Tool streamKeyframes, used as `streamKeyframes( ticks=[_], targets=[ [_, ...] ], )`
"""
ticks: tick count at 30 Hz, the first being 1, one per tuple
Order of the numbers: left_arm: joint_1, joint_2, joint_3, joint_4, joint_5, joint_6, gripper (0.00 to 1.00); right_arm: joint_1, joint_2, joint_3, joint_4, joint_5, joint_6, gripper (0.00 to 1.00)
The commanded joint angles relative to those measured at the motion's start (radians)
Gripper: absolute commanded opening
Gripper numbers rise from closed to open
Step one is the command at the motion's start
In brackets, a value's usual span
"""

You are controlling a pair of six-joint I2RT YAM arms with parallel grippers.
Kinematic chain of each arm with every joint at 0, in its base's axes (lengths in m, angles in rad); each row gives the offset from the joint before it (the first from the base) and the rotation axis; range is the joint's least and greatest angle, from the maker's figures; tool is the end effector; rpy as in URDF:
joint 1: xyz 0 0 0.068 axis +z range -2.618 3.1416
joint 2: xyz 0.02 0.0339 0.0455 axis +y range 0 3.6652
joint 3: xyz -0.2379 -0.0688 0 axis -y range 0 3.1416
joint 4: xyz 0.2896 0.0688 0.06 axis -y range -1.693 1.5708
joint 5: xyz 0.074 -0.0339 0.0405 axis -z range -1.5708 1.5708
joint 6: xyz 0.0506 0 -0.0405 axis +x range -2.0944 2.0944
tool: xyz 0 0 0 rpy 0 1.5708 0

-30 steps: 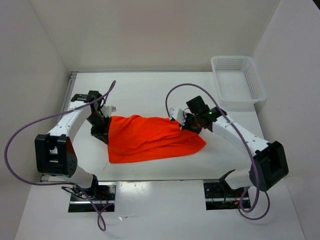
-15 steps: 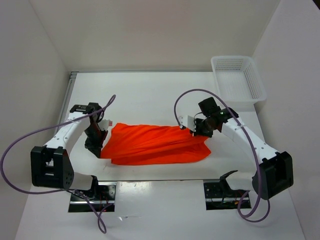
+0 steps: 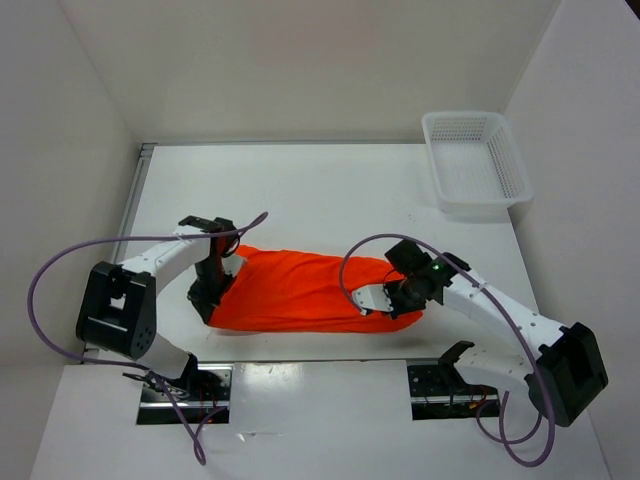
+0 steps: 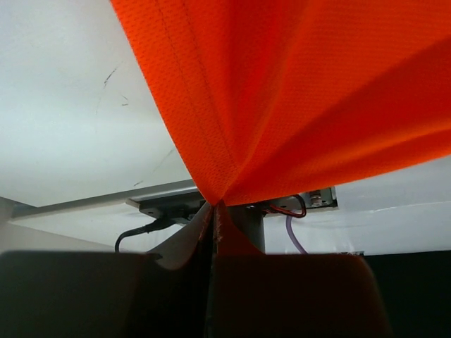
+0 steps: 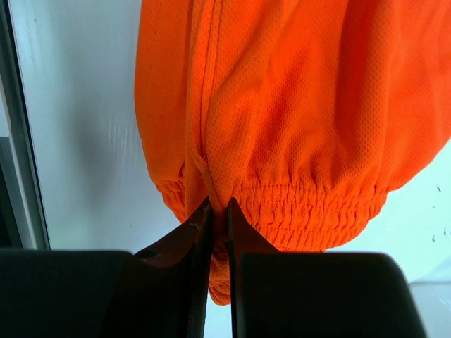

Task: Fold and stack the shorts
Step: Fold the shorts

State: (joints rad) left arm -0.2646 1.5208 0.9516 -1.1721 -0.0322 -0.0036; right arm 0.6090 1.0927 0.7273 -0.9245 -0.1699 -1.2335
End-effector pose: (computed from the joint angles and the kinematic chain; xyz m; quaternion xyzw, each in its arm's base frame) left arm 0.2545 -0.0673 0.1228 -0.1310 -0.9876 -0.0273 0.0822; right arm 0.1893 0.1425 0.1583 -0.7929 0.5873 0.0371 0.1585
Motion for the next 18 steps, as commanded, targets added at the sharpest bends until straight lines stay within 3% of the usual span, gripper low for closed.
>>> streamKeyframes(
  ticks=[1, 3, 5, 6, 7, 8, 9, 12, 14, 17, 18],
  targets=[
    [-0.001, -0.002, -0.027, 0.011, -0.043, 0.004, 0.02, 0.008, 0.019, -0.008, 0.033, 0.035, -0.032, 0.09],
    [-0.001, -0.002, -0.037, 0.023, -0.043, 0.004, 0.06, 0.008, 0.019, -0.008, 0.024, 0.024, -0.044, 0.11],
    [-0.001, -0.002, -0.056, 0.035, -0.054, 0.004, 0.15, 0.008, -0.005, -0.008, 0.012, 0.024, -0.076, 0.25],
    [-0.001, -0.002, -0.056, 0.045, -0.07, 0.004, 0.22, 0.008, -0.005, -0.008, 0.0, 0.035, -0.087, 0.34],
    [-0.001, -0.002, -0.051, 0.045, -0.08, 0.004, 0.34, 0.008, -0.031, 0.041, -0.034, 0.035, -0.072, 0.7],
    [0.013, -0.002, -0.051, 0.045, -0.08, 0.004, 0.37, 0.008, -0.031, 0.041, -0.034, 0.024, -0.072, 0.7],
    [0.03, -0.002, -0.033, 0.045, -0.063, 0.004, 0.39, 0.008, -0.042, 0.064, -0.043, 0.024, -0.052, 0.8],
    [0.114, -0.013, 0.079, 0.076, 0.026, 0.004, 0.42, -0.002, -0.131, 0.188, -0.085, -0.041, 0.026, 0.8],
    [0.158, -0.01, 0.171, 0.168, 0.087, 0.004, 0.5, -0.026, -0.143, 0.273, -0.013, -0.063, 0.144, 0.8],
    [0.169, 0.126, 0.33, 0.233, 0.123, 0.004, 0.51, -0.063, -0.052, 0.285, 0.134, -0.063, 0.267, 0.78],
    [0.169, 0.174, 0.381, 0.242, 0.135, 0.004, 0.53, -0.084, 0.058, 0.317, 0.159, -0.092, 0.338, 0.77]
  ],
)
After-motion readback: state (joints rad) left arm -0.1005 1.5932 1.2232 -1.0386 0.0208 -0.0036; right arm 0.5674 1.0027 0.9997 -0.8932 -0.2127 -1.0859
